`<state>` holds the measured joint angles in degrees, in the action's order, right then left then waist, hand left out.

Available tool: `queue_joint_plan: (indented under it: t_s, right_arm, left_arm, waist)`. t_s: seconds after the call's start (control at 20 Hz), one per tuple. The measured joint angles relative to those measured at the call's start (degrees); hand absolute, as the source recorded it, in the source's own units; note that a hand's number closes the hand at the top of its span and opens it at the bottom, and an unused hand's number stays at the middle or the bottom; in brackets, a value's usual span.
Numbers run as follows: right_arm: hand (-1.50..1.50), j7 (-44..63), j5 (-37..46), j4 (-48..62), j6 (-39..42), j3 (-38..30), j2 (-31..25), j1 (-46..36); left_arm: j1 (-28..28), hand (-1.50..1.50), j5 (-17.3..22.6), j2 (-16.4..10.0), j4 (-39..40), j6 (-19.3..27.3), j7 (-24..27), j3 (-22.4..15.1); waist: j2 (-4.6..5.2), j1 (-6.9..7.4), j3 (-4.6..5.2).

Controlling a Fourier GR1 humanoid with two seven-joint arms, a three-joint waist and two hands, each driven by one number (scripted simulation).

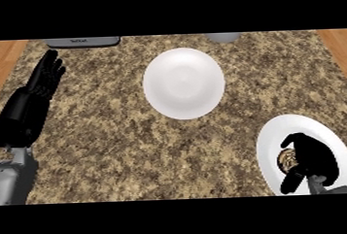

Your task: Pick the cupcake from the plate and place it in the plate

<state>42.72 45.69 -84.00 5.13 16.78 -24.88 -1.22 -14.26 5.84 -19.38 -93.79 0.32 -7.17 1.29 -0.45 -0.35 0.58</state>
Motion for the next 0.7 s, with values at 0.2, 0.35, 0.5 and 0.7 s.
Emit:
queue_joint_plan:
  t_s: [0.2, 0.35, 0.5, 0.7]
  right_arm:
    - [1.5, 12.8, 4.0, -4.9, -6.7, -2.0, 5.8, 6.0]
    - [1.5, 18.3, 9.1, -9.4, -10.7, -2.6, 9.2, 12.0]
    - [1.5, 21.1, 17.3, -14.2, -12.3, -0.8, 12.3, 17.5]
    - [1.5, 23.6, 30.4, -20.5, -13.2, 4.0, 17.5, 23.1]
  left_arm:
    - [1.2, 0.0, 0.3, -1.0, 0.5, 0.1, 0.3, 1.8]
    - [1.9, 0.0, 0.3, -1.3, 0.3, 0.3, 0.1, 2.5]
    - [2.5, 0.0, 0.5, -1.5, 0.2, -0.1, 0.3, 2.7]
    - [1.9, 0.0, 0.4, -1.4, 0.2, 0.0, 0.3, 2.7]
  waist:
    - [-0.97, -2.23, 0.68]
    - [-1.44, -3.51, 0.98]
    - [-1.22, -3.53, 0.73]
    - [-0.67, -3.14, 0.18]
